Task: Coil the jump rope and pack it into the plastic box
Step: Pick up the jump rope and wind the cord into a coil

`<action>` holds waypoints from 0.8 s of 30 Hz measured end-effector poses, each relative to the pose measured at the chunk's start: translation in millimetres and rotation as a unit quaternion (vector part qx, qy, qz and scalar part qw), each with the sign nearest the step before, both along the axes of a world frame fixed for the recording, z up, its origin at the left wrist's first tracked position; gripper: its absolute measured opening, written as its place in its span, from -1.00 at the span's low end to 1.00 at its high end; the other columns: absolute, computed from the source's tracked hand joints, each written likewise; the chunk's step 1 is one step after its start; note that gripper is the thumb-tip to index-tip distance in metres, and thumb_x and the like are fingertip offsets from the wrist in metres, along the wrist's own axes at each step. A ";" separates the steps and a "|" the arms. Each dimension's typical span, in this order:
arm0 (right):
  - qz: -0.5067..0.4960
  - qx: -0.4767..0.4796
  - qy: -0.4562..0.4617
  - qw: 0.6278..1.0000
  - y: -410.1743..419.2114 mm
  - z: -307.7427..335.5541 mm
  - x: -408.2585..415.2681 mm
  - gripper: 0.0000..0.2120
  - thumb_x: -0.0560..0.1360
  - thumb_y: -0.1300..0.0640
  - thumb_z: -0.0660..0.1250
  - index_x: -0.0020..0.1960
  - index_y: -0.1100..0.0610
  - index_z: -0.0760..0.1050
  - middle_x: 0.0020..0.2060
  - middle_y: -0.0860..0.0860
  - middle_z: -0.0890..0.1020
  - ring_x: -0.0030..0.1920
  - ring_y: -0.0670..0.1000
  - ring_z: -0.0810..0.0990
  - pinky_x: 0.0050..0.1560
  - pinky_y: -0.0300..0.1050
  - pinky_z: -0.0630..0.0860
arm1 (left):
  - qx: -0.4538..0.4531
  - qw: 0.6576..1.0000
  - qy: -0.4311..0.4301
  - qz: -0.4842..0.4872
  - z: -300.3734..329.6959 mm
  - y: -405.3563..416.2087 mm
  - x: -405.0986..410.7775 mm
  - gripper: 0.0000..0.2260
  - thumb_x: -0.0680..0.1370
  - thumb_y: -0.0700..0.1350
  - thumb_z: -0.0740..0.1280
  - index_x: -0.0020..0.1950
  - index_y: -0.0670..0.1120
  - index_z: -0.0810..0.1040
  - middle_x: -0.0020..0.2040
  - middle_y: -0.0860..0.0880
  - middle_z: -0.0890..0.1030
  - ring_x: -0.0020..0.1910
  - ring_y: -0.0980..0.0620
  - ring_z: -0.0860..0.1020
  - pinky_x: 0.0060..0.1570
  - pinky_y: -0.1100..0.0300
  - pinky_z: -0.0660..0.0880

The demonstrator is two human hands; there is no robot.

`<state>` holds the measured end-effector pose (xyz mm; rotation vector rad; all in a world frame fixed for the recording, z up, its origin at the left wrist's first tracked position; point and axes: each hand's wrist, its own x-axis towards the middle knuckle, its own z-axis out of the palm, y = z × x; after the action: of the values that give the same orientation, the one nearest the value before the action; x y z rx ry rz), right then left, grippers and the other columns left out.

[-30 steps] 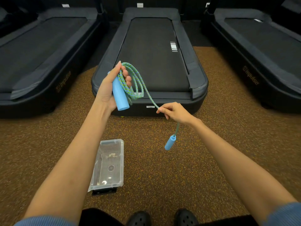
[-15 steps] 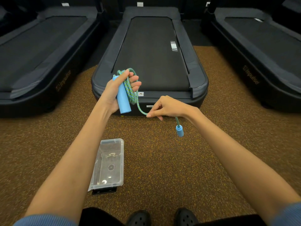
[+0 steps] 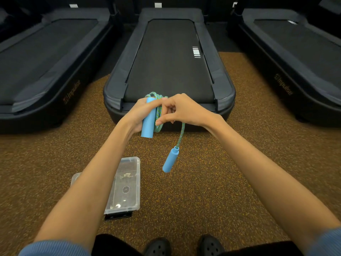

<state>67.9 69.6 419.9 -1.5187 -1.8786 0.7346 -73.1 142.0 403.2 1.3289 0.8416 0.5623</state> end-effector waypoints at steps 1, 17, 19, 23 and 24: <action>-0.004 0.003 0.014 1.000 -0.2 0.5 -0.3 -0.69 0.34 0.09 0.55 -0.24 0.31 0.55 -0.40 0.22 0.63 -0.40 -0.03 0.51 -0.30 -0.23 0.43 | 0.008 1.000 0.010 0.001 -0.6 -0.7 1.4 -0.92 0.53 -0.20 0.31 -0.17 -0.15 0.51 -0.35 -0.06 0.55 -0.43 0.07 0.52 -0.47 0.29 0.48; -0.071 0.121 0.011 0.990 2.8 -10.2 10.9 -0.45 0.23 0.01 0.61 -0.16 0.10 0.22 -0.38 -0.01 0.41 -0.39 -0.08 0.28 -0.39 -0.23 0.27 | -0.088 0.990 -0.030 -0.103 1.7 -7.2 4.5 -0.73 0.55 0.05 0.31 -0.11 -0.18 0.51 -0.46 -0.10 0.56 -0.56 0.05 0.50 -0.51 0.27 0.49; -0.082 0.135 -0.002 0.987 2.9 -12.2 13.5 -0.40 0.20 -0.07 0.61 -0.15 0.09 0.20 -0.33 -0.04 0.37 -0.34 -0.07 0.26 -0.35 -0.18 0.28 | -0.085 0.989 -0.014 -0.120 1.2 -7.5 4.1 -0.67 0.55 0.08 0.30 -0.25 -0.16 0.46 -0.51 -0.07 0.50 -0.57 0.05 0.46 -0.52 0.27 0.46; -0.105 0.137 0.016 0.985 2.9 -18.6 21.0 -0.37 0.18 -0.11 0.61 -0.13 0.07 0.20 -0.28 -0.04 0.34 -0.33 -0.09 0.22 -0.32 -0.21 0.28 | -0.091 0.985 0.008 -0.149 -0.7 -6.9 3.6 -0.59 0.49 0.13 0.34 -0.39 -0.14 0.41 -0.51 -0.03 0.40 -0.58 0.08 0.39 -0.55 0.30 0.41; -0.105 0.131 0.026 0.986 2.6 -19.8 22.4 -0.38 0.19 -0.10 0.61 -0.12 0.08 0.21 -0.28 -0.03 0.34 -0.34 -0.09 0.22 -0.33 -0.23 0.27 | -0.096 0.983 0.006 -0.154 -0.7 -6.5 3.4 -0.61 0.47 0.13 0.36 -0.37 -0.14 0.43 -0.51 -0.02 0.38 -0.58 0.09 0.38 -0.56 0.31 0.40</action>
<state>90.3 72.2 400.1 -1.4834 -1.6703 0.4102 -69.7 135.5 402.6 1.2552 0.6640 0.2246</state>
